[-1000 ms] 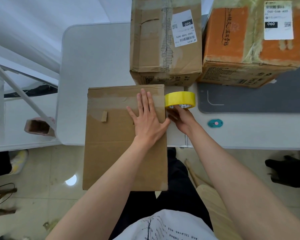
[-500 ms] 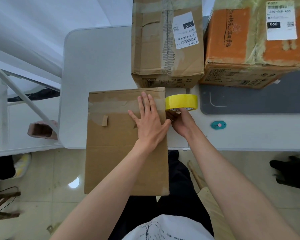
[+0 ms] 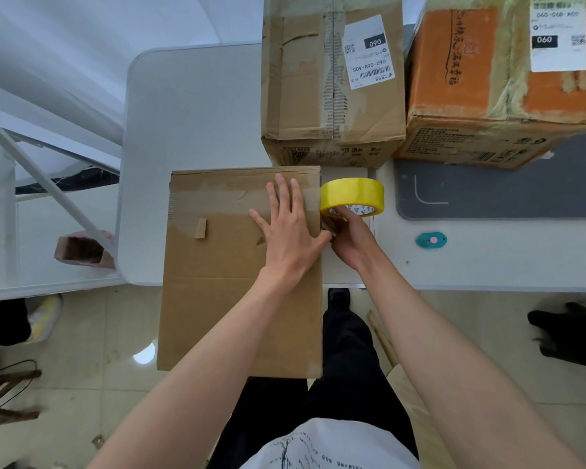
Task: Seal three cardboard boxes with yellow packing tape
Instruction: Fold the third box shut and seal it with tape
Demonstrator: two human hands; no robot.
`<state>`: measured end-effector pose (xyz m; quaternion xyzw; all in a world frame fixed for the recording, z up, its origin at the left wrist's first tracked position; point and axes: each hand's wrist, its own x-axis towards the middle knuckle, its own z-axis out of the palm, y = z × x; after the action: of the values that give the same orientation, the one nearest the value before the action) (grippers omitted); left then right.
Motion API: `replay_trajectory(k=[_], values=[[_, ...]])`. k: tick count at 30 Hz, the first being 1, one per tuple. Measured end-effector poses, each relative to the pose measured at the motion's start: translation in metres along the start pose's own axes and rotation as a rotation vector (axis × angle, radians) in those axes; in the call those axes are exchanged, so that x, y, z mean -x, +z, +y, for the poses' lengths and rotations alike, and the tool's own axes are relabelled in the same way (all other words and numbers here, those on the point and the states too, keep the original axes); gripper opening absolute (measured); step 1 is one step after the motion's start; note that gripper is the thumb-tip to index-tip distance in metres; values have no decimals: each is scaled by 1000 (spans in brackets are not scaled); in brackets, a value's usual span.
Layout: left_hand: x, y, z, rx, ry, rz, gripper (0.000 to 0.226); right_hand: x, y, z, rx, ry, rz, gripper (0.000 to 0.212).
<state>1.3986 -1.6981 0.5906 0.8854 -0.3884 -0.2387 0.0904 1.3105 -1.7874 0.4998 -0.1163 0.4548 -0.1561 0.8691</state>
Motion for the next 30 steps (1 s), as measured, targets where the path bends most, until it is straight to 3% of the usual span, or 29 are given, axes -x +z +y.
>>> replay_trajectory(k=[4, 8, 13, 23, 26, 30], values=[[1, -1, -4, 6, 10, 9, 107, 1, 7, -6, 61, -21, -25, 16], [0, -5, -10, -1, 16, 6, 107, 2, 13, -7, 142, -24, -9, 28], [3, -11, -12, 13, 24, 14, 106, 9, 18, -9, 167, -29, -20, 15], [13, -70, 14, 160, 68, -28, 92, 62, 57, -55, 381, -205, -19, 15], [12, -91, 20, 249, 66, -49, 88, 81, 77, -75, 541, -262, 26, 52], [7, -118, 23, 430, 81, -51, 81, 100, 112, -99, 694, -360, 169, 72]])
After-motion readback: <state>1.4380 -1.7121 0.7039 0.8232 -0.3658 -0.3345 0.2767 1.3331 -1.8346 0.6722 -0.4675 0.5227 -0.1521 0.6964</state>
